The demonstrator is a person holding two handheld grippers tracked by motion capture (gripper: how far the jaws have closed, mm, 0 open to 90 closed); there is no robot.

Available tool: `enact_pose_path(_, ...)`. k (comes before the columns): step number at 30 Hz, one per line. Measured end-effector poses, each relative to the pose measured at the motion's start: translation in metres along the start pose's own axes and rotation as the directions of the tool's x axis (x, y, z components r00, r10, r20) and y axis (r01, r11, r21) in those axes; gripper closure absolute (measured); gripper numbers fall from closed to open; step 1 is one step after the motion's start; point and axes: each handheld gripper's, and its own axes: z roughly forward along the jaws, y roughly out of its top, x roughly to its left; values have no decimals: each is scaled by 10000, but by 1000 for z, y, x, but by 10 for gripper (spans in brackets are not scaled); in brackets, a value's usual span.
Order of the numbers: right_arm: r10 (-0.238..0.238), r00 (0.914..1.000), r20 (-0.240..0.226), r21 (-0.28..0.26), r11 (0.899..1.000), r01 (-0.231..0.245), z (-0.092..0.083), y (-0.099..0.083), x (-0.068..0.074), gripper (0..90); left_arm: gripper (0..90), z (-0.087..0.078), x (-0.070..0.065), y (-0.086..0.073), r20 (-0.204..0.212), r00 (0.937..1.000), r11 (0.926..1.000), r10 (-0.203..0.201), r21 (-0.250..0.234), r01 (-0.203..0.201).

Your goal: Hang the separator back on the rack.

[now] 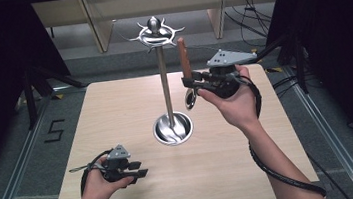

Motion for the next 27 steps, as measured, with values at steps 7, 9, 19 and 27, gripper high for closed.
enact_pose_path(7,15,10000,48,22,10000,-15,2,4,2,698,573,0,0,0,-27,10000,10000,-4,-14,4)
enact_pose_path(9,3,10000,3,26,10000,-3,3,5,1,699,573,0,-1,0,117,9998,9998,-145,-134,146)
enact_pose_path(19,38,9999,133,-1,10000,-38,7,4,0,699,572,0,-2,0,144,9998,9998,-153,-135,155)
enact_pose_path(27,291,9993,247,125,9995,-294,12,6,5,699,573,0,0,0,18,10000,9999,-72,-93,72)
